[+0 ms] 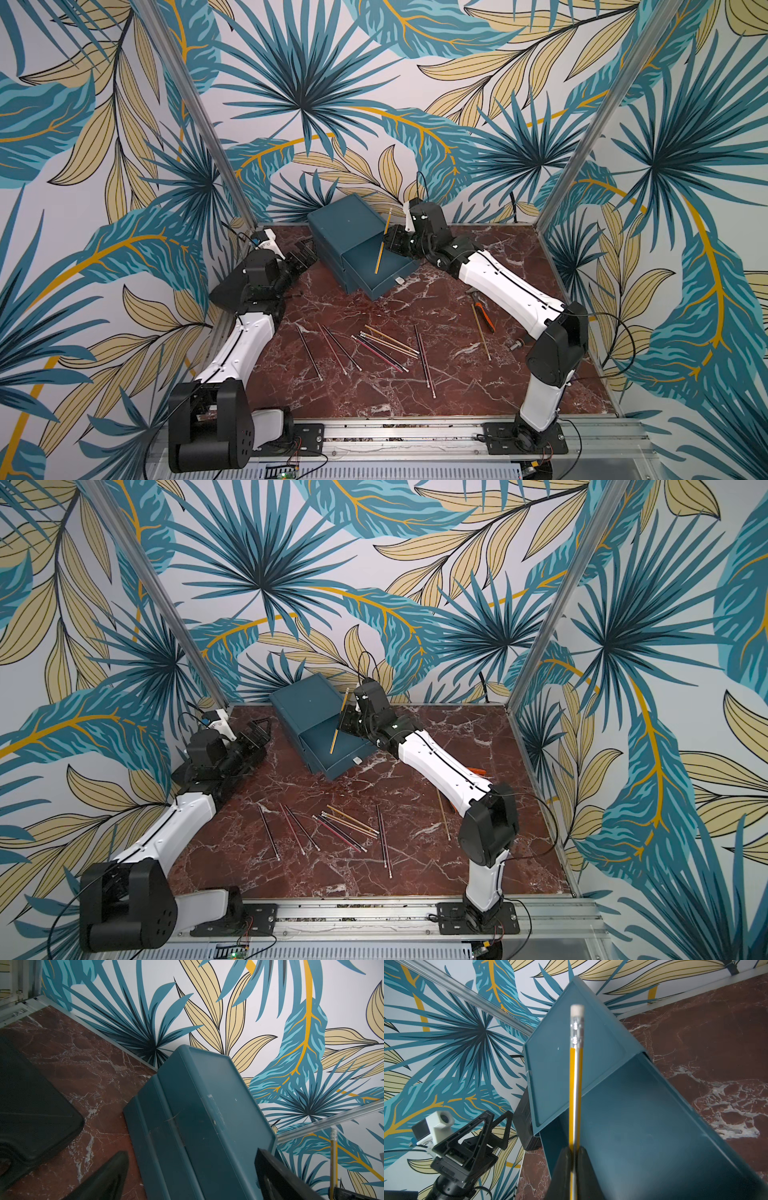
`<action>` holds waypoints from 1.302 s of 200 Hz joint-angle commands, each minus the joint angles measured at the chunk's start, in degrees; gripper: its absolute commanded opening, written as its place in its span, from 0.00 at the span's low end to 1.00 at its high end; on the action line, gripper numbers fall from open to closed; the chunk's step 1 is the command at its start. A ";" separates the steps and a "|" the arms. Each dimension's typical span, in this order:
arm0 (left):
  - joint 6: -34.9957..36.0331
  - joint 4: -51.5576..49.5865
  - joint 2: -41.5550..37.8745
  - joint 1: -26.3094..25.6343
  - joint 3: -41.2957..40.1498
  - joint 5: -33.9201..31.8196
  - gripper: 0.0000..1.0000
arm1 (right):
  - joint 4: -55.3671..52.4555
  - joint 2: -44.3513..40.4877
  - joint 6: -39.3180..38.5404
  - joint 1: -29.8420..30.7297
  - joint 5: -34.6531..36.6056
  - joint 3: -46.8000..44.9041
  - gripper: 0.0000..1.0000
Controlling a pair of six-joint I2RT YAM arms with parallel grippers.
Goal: Please place the pencils in the drawer according to their color
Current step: Place the pencil in the drawer.
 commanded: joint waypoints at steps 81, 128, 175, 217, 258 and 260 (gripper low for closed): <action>0.89 0.64 0.20 0.58 -0.27 -0.17 1.00 | -5.93 2.44 0.79 1.46 2.56 -0.57 0.00; 0.58 1.16 0.80 0.55 -0.33 -0.09 1.00 | -6.57 4.05 0.40 1.68 1.57 0.09 0.04; 0.27 1.47 1.32 0.58 -0.11 0.20 1.00 | -8.80 5.52 -1.25 1.70 2.55 3.06 0.23; 0.57 1.21 0.99 0.65 0.06 -0.07 1.00 | -10.12 3.79 -4.30 1.71 5.42 4.64 0.29; 1.07 1.03 -0.10 0.81 -0.31 -0.25 1.00 | -13.20 -2.09 -9.65 1.58 12.95 4.11 0.35; 1.10 1.00 -0.18 0.88 -0.35 -0.29 1.00 | -13.36 -2.46 -10.04 1.64 13.32 3.93 0.36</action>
